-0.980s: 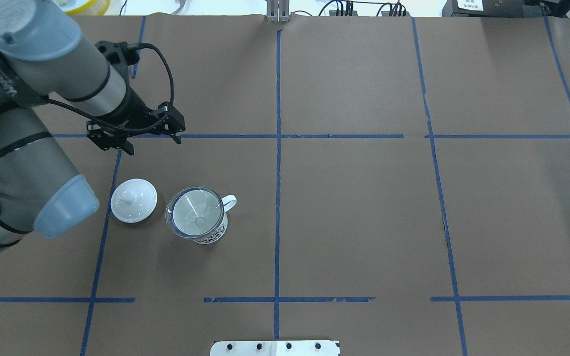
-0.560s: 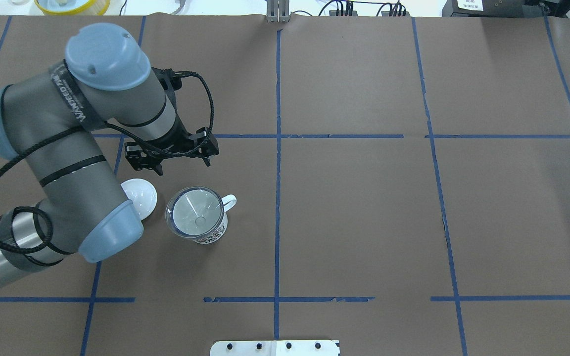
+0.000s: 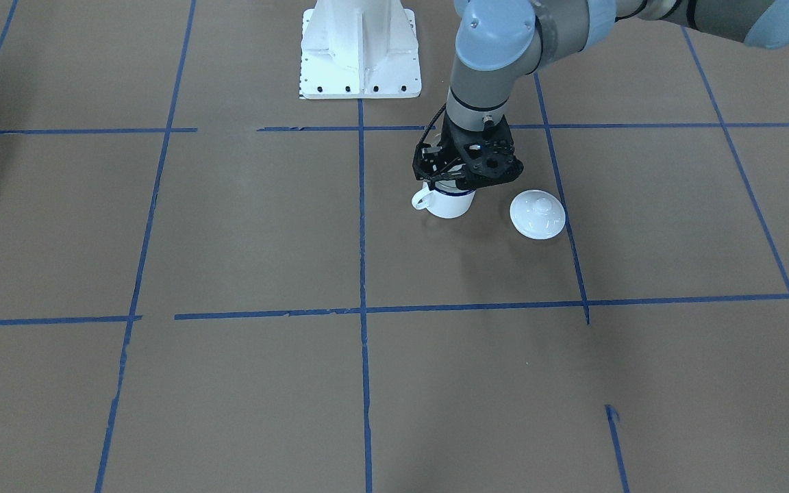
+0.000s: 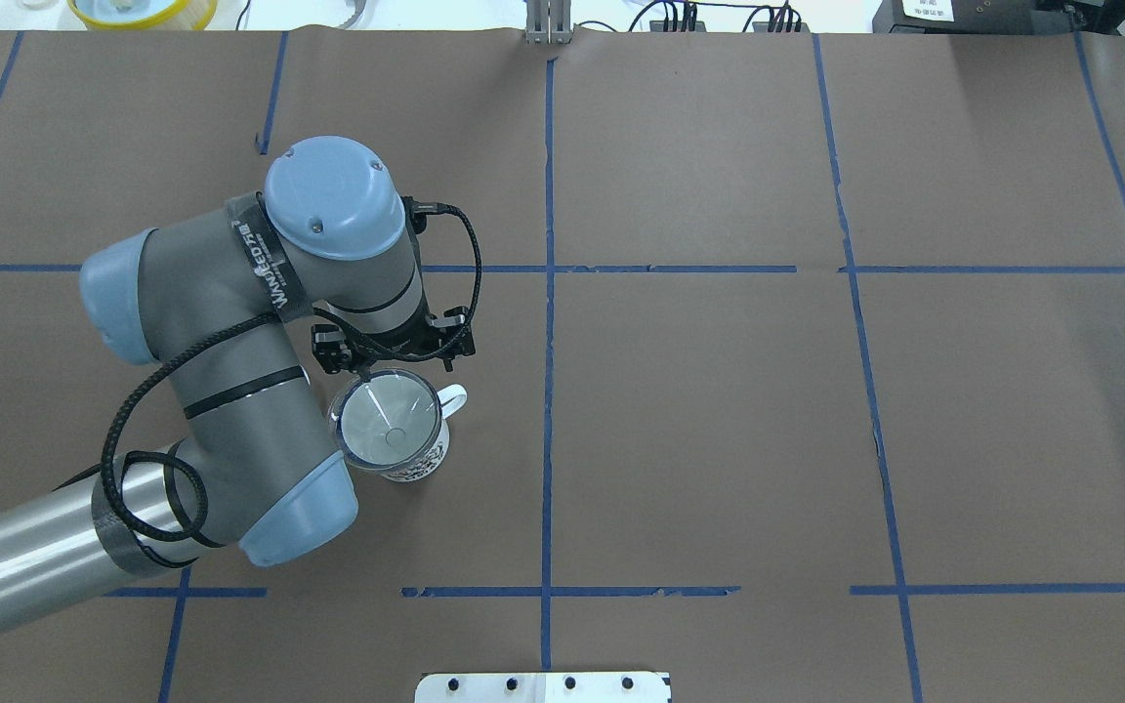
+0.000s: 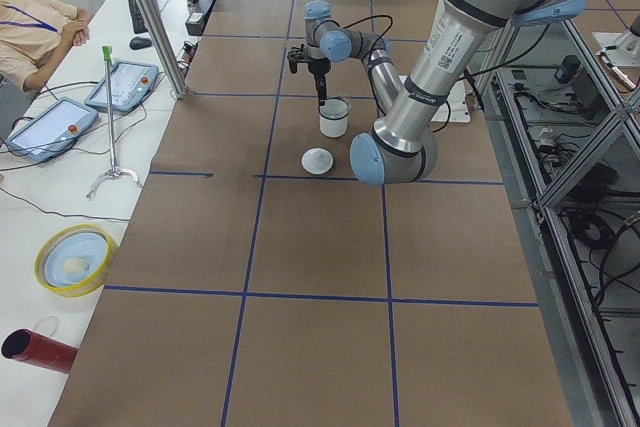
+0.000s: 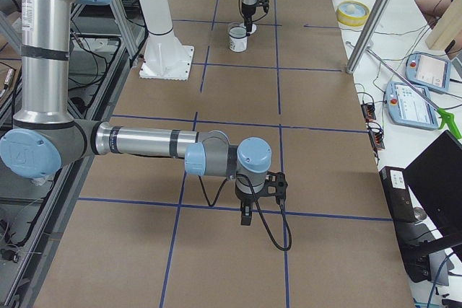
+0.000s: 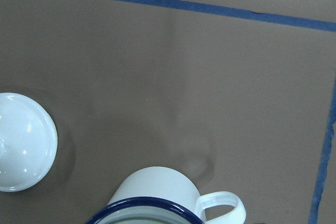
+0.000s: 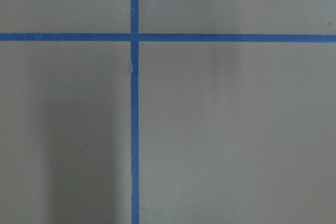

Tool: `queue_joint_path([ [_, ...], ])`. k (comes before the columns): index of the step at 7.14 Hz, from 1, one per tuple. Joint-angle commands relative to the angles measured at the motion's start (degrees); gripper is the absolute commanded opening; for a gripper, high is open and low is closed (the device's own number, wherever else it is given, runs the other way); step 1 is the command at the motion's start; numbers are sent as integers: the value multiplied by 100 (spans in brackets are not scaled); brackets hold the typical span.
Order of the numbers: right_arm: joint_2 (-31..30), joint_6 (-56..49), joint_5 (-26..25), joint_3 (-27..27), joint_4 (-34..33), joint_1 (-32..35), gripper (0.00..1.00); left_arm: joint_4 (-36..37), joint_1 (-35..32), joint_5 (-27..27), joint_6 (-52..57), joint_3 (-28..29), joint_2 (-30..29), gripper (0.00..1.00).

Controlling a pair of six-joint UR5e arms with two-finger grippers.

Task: Remove funnel from cup
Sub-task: 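Lower the left gripper and close it on the funnel rim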

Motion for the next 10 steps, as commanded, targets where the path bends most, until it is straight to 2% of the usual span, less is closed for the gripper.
queue_joint_path([
  [1,0,0,0,0,0,0,100,29,91,-11,-18,71,-99,59],
  [2,0,0,0,0,0,0,100,47,117,-11,-18,71,-99,28],
  [3,0,0,0,0,0,0,100,73,126,-19,-18,45,-99,3],
  [4,0,0,0,0,0,0,100,134,126,-20,-18,10,-99,0],
  [10,0,0,0,0,0,0,100,1539,100,-11,-36,-666,-564,0],
])
